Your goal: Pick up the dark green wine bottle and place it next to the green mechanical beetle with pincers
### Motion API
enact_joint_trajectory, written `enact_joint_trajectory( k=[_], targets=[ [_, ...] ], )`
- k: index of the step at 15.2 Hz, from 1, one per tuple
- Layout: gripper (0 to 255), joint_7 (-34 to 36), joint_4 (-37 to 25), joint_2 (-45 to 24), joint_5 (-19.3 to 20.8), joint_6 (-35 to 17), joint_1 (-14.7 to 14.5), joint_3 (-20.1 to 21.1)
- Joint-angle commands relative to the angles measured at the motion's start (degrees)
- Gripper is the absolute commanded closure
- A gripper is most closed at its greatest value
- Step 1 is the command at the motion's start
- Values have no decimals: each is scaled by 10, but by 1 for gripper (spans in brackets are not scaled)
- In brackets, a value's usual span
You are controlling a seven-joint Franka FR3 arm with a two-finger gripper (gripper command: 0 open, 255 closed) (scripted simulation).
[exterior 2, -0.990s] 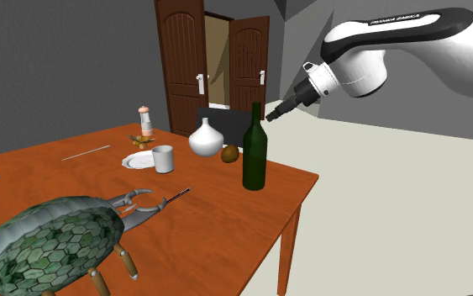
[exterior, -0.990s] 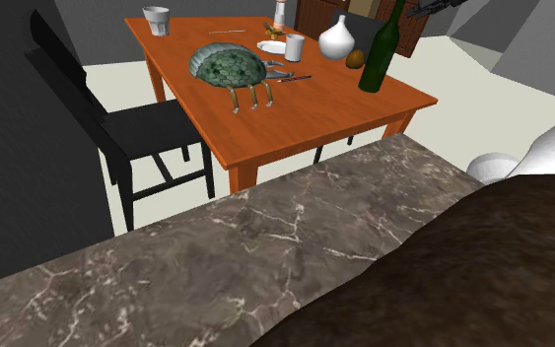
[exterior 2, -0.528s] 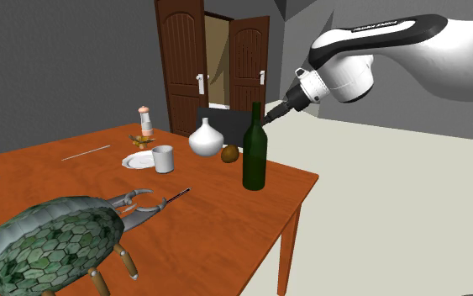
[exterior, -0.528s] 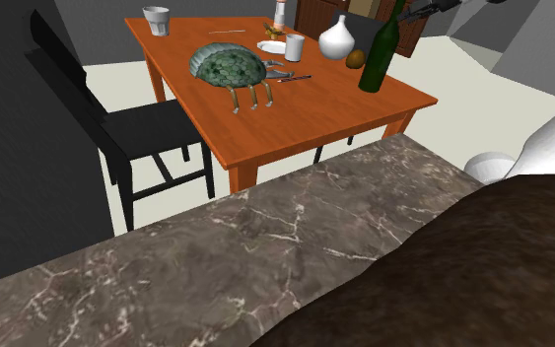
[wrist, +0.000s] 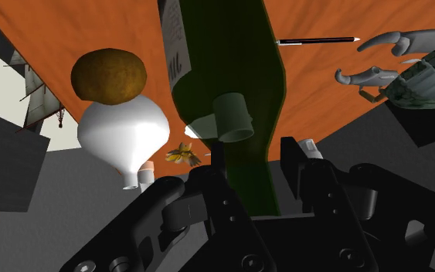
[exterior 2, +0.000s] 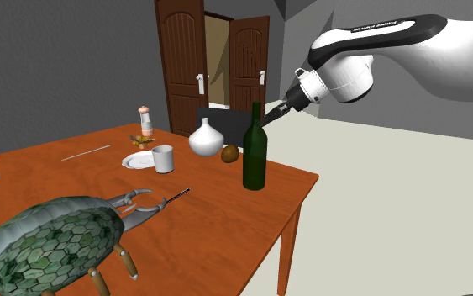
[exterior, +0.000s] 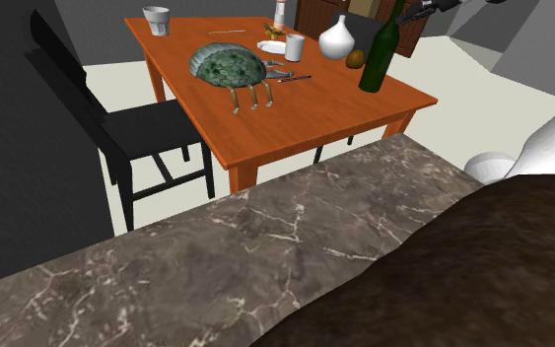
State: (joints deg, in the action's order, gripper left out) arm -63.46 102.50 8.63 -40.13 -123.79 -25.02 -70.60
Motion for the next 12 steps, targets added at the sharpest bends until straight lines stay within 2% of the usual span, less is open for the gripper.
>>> enact_joint_trajectory(
  k=[1,7,12],
  targets=[
    [255,0,0,0,0,0,0,0],
    [255,0,0,0,0,0,0,0],
    [255,22,-38,-8,5,31,-1,-5]
  ],
)
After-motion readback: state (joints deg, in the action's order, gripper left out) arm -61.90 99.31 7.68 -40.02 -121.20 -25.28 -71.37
